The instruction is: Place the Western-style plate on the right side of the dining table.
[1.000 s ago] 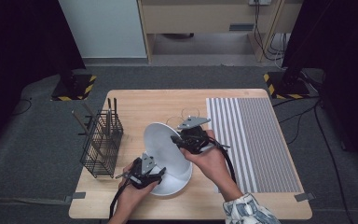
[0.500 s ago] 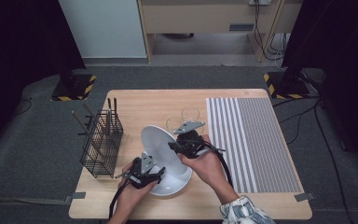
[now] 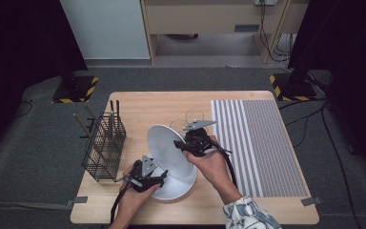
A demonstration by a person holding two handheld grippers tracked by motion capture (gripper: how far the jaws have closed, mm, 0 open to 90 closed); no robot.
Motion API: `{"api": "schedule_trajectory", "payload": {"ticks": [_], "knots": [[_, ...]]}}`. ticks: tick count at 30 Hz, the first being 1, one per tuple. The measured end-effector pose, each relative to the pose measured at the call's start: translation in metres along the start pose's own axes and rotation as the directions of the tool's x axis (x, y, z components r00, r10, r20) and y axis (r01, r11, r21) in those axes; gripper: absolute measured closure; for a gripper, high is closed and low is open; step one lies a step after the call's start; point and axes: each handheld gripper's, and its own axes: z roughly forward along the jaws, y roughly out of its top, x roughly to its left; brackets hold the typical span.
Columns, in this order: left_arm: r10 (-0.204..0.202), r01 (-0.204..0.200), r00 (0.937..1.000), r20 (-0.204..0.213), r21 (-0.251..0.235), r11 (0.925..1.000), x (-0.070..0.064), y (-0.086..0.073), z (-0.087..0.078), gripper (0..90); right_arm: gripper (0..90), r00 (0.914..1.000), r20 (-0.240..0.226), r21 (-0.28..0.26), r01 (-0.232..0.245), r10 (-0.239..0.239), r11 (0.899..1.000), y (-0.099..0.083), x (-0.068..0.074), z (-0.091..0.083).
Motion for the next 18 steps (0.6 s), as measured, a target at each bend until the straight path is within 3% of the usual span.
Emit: {"api": "schedule_trajectory", "payload": {"ticks": [18], "knots": [[-0.009,0.012,0.9991,0.041,-0.066,0.9978,-0.001,0.006,-0.011,15.1,82.8,0.9958,-0.017,-0.003,-0.091,0.090,0.996,0.018,-0.015,0.005]]}}
